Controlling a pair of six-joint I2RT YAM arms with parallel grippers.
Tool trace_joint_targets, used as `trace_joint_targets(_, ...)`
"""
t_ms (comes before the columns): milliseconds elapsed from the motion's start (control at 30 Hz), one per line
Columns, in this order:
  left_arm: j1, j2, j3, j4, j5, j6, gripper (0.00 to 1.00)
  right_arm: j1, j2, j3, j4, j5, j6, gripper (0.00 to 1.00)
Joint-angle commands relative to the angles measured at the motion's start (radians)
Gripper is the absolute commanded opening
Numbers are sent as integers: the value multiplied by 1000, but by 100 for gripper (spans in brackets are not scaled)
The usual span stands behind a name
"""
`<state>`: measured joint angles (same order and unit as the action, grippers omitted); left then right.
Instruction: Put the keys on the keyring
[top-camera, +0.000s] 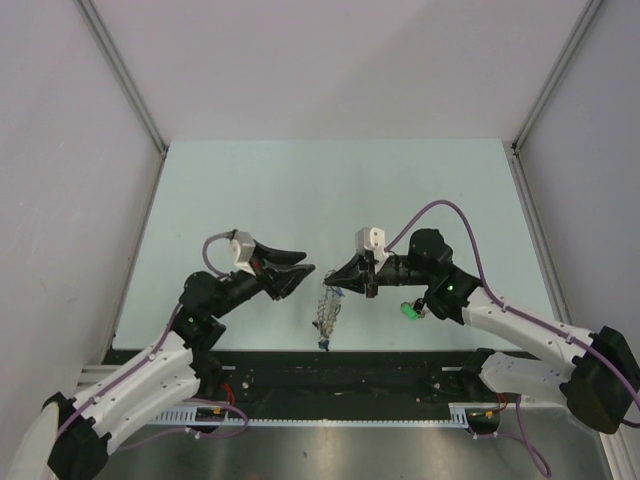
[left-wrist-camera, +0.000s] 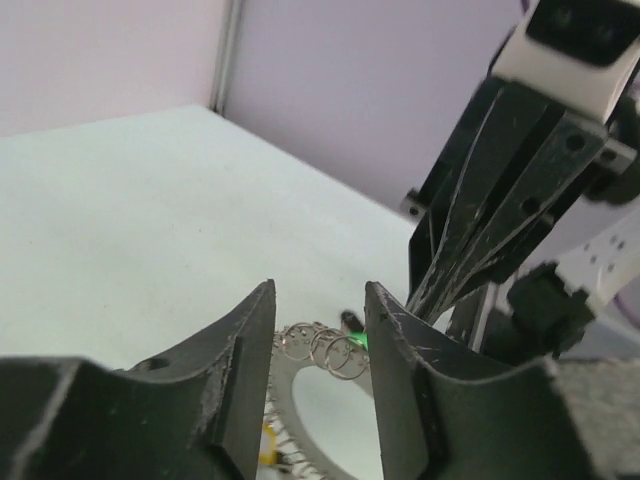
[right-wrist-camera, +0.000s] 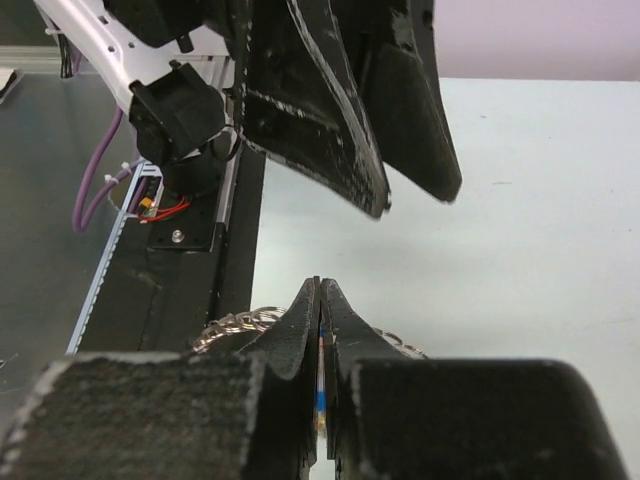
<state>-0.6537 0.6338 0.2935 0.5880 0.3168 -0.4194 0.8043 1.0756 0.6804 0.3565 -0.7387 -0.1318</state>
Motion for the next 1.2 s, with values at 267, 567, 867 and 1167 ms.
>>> trace_joint_targets(267,37,132,127,-194,375,330,49,-24,-14,85,-91,-80,-72,0)
trace_joint_targets(567,35,151,124,-151,479,353,45,-27,-13,90,-102,-83,-80,0)
trace_joint_targets(867,34,208,151,-132,478,349,39,-27,-11,88,-100,-87,-81,0)
trace_joint_targets(1167,17,256,164,-125,515,347,35,-24,-9,90,-96,-87,-75,0)
